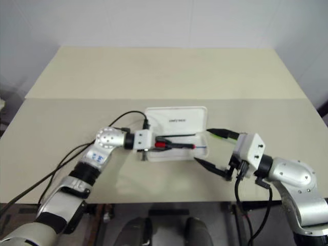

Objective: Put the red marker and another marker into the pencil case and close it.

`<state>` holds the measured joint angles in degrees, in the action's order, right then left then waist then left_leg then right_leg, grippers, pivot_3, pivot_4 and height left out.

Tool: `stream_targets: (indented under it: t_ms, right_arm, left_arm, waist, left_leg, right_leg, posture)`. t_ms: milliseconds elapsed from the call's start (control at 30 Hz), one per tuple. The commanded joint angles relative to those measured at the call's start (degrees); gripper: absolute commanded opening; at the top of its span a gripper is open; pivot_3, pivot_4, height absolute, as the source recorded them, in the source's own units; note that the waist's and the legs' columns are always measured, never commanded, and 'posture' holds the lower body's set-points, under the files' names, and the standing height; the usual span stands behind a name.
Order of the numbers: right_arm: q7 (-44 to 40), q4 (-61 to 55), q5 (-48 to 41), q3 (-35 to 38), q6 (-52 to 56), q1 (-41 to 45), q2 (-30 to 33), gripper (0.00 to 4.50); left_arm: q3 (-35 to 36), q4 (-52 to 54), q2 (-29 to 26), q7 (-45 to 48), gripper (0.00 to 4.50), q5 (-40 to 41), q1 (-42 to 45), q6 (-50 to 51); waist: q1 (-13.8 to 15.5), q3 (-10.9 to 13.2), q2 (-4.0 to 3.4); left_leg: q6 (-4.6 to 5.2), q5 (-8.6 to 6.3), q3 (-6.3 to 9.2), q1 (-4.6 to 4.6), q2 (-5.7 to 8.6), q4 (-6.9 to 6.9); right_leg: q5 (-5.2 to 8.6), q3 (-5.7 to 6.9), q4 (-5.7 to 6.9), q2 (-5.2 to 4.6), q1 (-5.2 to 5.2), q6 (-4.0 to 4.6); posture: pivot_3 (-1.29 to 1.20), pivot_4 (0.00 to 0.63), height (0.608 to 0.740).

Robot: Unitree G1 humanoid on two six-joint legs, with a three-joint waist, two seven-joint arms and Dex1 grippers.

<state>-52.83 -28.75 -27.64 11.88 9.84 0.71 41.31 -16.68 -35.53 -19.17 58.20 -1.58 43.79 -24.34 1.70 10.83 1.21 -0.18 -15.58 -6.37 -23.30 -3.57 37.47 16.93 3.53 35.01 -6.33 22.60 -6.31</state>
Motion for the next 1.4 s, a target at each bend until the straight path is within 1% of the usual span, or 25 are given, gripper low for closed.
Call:
stream_targets:
  t_ms: [33,200,567,667,833,1133,1167,1233,1267,1400]
  right_arm:
    - [1.2,-2.8,-0.8,2.3,-0.2,-0.6,0.4,4.5]
    - [1.7,-2.6,-0.8,2.2,-0.3,-0.6,0.5,4.5]
    - [1.6,-1.8,-0.7,1.6,-0.6,0.1,0.3,4.5]
    - [1.3,-1.2,-0.7,0.7,-0.8,0.7,0.0,4.5]
    - [1.0,-0.8,-0.7,-0.1,-0.7,1.7,-0.2,4.5]
    - [1.6,-0.8,-0.4,-0.4,-0.6,2.3,-0.5,4.5]
    - [1.7,-0.9,-0.4,-0.4,-0.6,2.4,-0.5,4.5]
    - [1.9,-1.1,-0.4,-0.2,-0.5,2.3,-0.5,4.5]
    - [2.0,-1.0,-0.4,-0.2,-0.5,2.3,-0.5,4.5]
    - [2.2,-0.9,-0.3,-0.2,-0.4,2.5,-0.5,4.5]
  left_arm:
    - [0.8,-0.9,1.4,-1.4,0.61,0.1,1.8,-1.0]
    - [1.7,0.4,2.0,-0.2,0.61,1.9,1.6,0.2]
    - [3.0,6.4,-0.9,3.0,0.61,4.3,-1.7,2.5]
    - [3.9,6.7,-0.7,-0.6,0.61,2.9,-1.2,4.5]
    - [3.0,5.3,0.9,-4.8,0.61,0.3,0.7,5.9]
    - [1.6,2.8,2.5,-4.4,0.61,-1.0,2.3,9.7]
    - [1.7,2.3,2.7,-4.6,1.38,-1.1,2.4,10.3]
    - [1.6,1.7,3.1,-4.4,1.91,-1.3,2.6,11.4]
    - [1.7,1.3,3.3,-4.5,2.31,-1.3,2.8,11.4]
    - [1.7,0.3,3.7,-5.0,3.58,-1.6,3.5,11.5]
  waist:
    - [0.0,0.0,0.0]
    - [-0.2,0.0,0.0]
    - [-0.3,0.0,0.0]
    - [-0.3,0.0,0.0]
    - [-0.2,0.0,0.0]
    - [-0.3,0.0,0.0]
    - [-0.3,0.0,0.0]
    - [-0.3,0.0,0.0]
    - [-0.3,0.0,0.0]
    - [-0.3,0.0,0.0]
  left_leg:
    - [0.01,0.0,0.0,0.0,0.0,0.02]
    - [0.01,-0.01,0.0,0.0,-0.01,-0.02]
    - [0.01,0.0,0.0,0.01,-0.03,-0.02]
    - [0.01,0.0,0.0,0.0,-0.03,0.0]
    - [0.01,0.0,0.01,0.0,-0.02,0.02]
    - [0.0,0.0,-0.01,0.0,-0.03,0.02]
    - [0.0,0.0,-0.01,0.0,-0.03,0.02]
    - [0.0,0.0,0.0,0.01,-0.03,0.02]
    - [0.0,0.0,0.0,0.01,-0.03,0.03]
    - [0.0,0.0,0.0,0.01,-0.03,0.06]
  right_leg:
    - [0.0,0.0,0.0,0.0,0.0,0.0]
    - [0.0,0.0,0.0,0.02,0.0,-0.01]
    - [0.0,0.0,0.02,0.05,0.01,-0.01]
    - [0.0,0.0,0.03,0.05,0.01,-0.01]
    - [0.0,0.0,0.05,0.05,0.0,-0.01]
    - [0.0,-0.01,0.04,0.08,0.01,-0.01]
    - [0.0,-0.01,0.05,0.08,0.01,-0.01]
    - [0.0,-0.01,0.06,0.08,0.01,-0.01]
    - [0.0,0.0,0.07,0.08,0.01,-0.01]
    - [0.0,-0.01,0.1,0.07,0.0,-0.01]
  posture:
    - [0.0,0.15,0.74]
    - [0.0,0.15,0.74]
    - [0.0,0.15,0.74]
    - [0.0,0.15,0.74]
    - [0.0,0.15,0.74]
    - [0.0,0.15,0.74]
    - [0.0,0.15,0.74]
    - [0.0,0.15,0.74]
    - [0.0,0.15,0.74]
    - [0.0,0.15,0.74]
